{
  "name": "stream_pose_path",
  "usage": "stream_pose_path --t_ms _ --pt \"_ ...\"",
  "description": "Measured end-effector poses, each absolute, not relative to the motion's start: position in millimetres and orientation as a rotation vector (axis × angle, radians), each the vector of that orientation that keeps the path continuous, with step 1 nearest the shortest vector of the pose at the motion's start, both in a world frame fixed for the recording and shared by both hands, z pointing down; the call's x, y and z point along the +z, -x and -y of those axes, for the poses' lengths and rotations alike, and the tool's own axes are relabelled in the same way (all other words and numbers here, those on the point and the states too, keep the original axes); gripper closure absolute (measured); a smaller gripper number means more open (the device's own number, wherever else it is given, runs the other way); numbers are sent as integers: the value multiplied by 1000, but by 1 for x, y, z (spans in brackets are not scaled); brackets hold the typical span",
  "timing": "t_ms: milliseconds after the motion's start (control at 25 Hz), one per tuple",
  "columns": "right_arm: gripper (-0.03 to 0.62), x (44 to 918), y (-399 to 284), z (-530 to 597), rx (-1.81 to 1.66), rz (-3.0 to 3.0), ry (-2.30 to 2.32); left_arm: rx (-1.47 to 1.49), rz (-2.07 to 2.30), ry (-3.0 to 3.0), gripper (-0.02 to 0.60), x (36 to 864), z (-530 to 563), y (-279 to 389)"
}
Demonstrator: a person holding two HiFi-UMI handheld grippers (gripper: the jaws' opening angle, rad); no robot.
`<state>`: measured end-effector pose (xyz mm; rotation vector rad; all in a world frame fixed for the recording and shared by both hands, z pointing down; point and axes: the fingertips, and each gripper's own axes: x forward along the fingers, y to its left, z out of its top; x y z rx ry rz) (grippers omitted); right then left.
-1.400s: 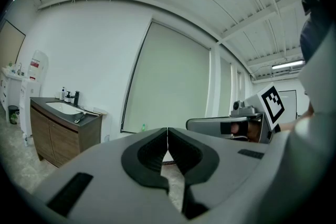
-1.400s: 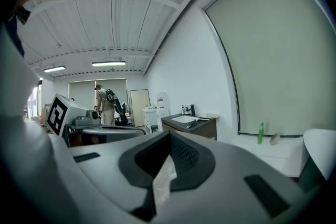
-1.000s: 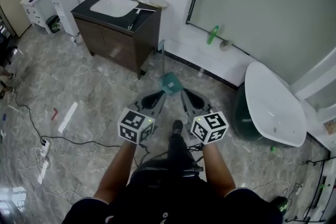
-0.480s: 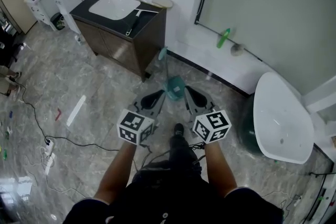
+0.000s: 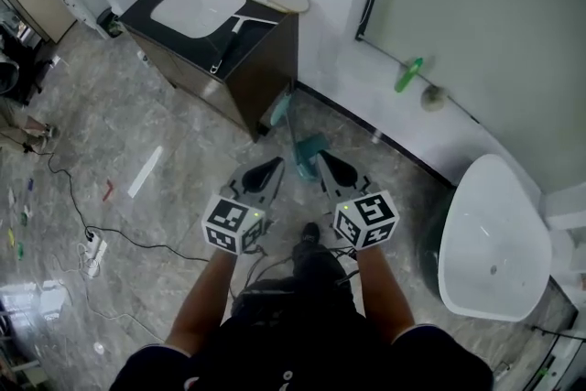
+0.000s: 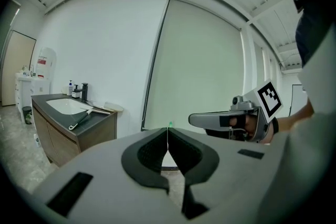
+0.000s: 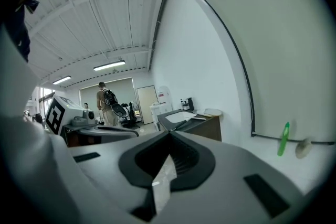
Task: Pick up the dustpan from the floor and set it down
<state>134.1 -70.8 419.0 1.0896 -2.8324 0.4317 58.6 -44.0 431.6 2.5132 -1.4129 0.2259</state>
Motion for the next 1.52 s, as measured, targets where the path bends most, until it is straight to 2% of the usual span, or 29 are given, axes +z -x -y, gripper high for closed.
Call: stream_pose_path --t_ms 600,1120,1520 --pt "588 421 -127 174 430 2871 -980 242 1534 -2464 568 423 136 -51" --pt "588 405 -125 195 381 2762 -1264 218 1289 -2642 568 410 186 -52" --pt "586 427 -109 208 396 2670 -1292 258 1188 -2629 567 430 204 -40"
